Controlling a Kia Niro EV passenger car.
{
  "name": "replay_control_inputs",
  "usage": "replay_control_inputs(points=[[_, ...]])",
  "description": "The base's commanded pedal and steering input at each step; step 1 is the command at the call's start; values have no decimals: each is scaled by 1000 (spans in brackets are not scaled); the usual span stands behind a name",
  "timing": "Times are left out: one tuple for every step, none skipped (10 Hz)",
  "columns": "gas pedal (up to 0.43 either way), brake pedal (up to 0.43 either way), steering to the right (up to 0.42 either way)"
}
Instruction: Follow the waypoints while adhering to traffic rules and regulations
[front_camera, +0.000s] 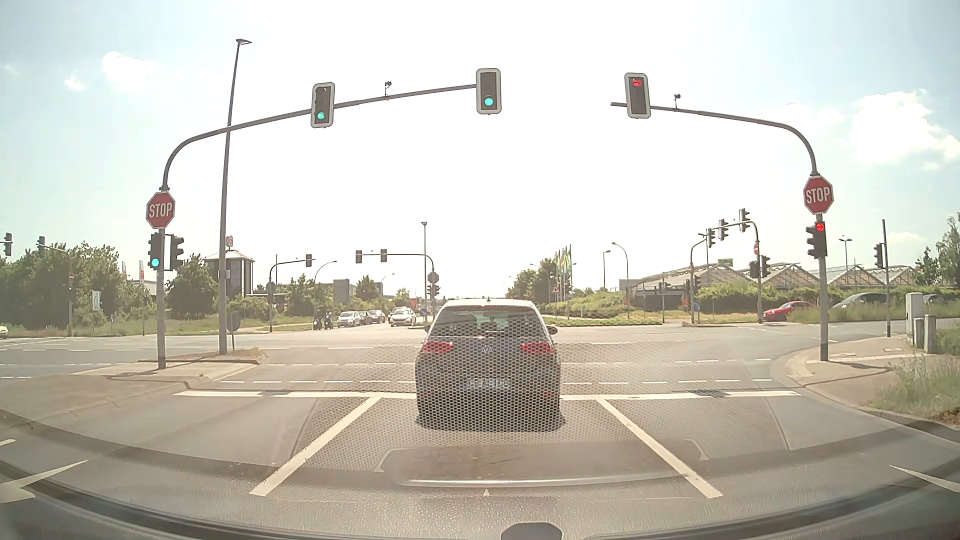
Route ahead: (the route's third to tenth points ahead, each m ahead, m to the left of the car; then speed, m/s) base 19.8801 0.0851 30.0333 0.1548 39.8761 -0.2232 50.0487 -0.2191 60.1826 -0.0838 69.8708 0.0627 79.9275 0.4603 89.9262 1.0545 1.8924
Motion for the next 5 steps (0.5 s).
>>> replay_control_inputs(points=[[370,0,6],[370,0,6],[370,0,6],[358,0,6],[350,0,6]])
